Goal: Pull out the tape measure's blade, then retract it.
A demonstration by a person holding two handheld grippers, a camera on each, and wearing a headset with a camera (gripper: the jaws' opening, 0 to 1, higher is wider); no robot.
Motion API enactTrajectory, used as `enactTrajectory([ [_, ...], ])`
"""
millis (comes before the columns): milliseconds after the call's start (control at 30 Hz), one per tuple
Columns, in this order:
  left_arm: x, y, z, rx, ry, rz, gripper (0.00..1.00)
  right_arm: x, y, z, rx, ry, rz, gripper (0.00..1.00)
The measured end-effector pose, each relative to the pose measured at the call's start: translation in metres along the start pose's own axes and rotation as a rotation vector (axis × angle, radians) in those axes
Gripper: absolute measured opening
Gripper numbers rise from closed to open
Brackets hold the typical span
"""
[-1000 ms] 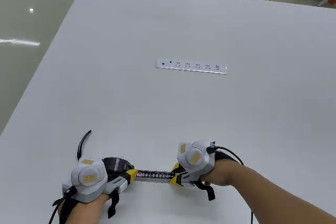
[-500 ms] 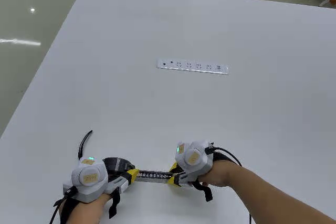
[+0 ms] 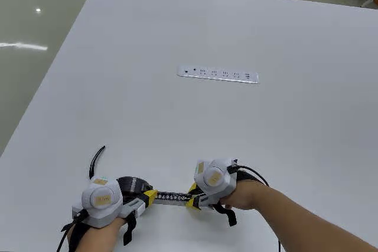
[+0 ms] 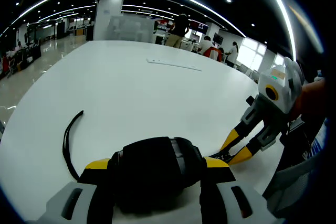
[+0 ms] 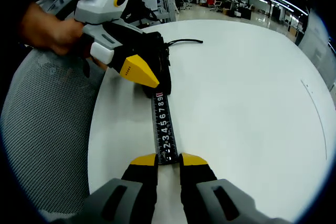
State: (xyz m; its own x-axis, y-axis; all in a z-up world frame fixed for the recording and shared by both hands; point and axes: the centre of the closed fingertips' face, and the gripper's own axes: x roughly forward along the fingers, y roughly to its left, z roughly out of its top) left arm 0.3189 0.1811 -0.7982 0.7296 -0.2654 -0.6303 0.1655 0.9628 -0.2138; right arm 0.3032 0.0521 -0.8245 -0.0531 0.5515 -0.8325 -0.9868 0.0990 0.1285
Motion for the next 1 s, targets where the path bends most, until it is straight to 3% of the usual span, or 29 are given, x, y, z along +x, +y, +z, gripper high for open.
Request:
enactTrajectory([
  [1000, 0.001, 0.0, 0.0, -0.008, 0.0, 0.001, 0.63, 0.014, 0.003, 0.018, 0.012, -0.038, -0.007, 0.14],
])
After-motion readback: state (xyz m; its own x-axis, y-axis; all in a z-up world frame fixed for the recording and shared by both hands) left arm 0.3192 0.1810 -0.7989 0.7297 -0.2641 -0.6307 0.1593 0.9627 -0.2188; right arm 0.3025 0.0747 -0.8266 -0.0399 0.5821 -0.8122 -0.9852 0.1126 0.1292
